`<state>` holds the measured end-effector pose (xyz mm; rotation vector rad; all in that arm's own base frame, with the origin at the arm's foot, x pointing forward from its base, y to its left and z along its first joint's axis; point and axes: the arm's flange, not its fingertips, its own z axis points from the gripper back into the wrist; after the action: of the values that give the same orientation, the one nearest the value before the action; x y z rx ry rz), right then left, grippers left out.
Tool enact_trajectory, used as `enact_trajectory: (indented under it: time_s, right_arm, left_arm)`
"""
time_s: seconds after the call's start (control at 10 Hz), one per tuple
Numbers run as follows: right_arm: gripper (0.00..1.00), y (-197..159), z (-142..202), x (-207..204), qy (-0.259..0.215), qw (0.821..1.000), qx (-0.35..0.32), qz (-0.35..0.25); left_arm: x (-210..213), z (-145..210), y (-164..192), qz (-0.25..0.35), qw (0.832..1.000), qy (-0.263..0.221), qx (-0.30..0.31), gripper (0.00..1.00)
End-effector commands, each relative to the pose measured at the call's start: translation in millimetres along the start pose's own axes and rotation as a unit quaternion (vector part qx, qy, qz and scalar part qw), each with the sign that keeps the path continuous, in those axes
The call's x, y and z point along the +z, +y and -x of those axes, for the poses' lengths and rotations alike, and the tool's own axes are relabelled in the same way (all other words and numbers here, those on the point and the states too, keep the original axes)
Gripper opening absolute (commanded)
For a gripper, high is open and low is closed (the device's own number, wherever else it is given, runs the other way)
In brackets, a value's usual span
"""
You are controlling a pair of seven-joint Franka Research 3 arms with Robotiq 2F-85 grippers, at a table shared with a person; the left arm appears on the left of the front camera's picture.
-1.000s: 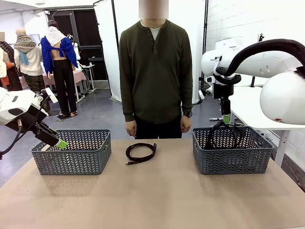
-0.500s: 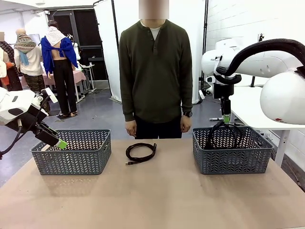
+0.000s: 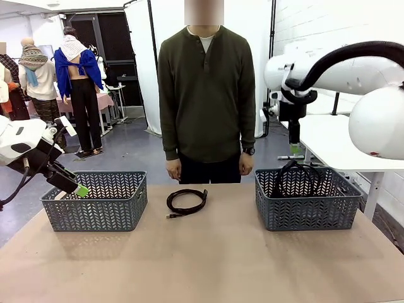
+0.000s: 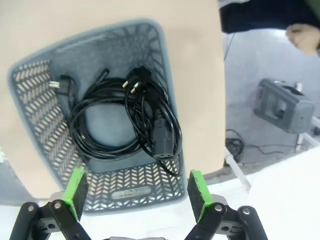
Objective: Organize the cables according to human instructions.
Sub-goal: Pick up a bundle of cables and place it in the basket indicated by the human.
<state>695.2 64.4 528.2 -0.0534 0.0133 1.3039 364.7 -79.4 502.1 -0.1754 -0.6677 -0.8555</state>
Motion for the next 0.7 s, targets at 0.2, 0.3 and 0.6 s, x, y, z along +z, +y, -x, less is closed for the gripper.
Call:
enact_trajectory:
  time_s: [0.2, 0.3, 0.6]
  right_arm:
    - [1.0, 79, -39, 10, -0.075, 0.996, -0.047, 0.031]
    - [1.0, 90, -51, 8, -0.092, 0.994, -0.048, 0.04]
    - [1.0, 120, -79, -10, -0.126, 0.99, -0.026, 0.064]
  left_arm:
    - [0, 1, 2, 0.004, 1.0, -0.006, 0.002, 1.0]
    - [0, 1, 2, 0.004, 1.0, -0.006, 0.002, 1.0]
    - [0, 1, 2, 0.004, 1.0, -0.006, 0.002, 1.0]
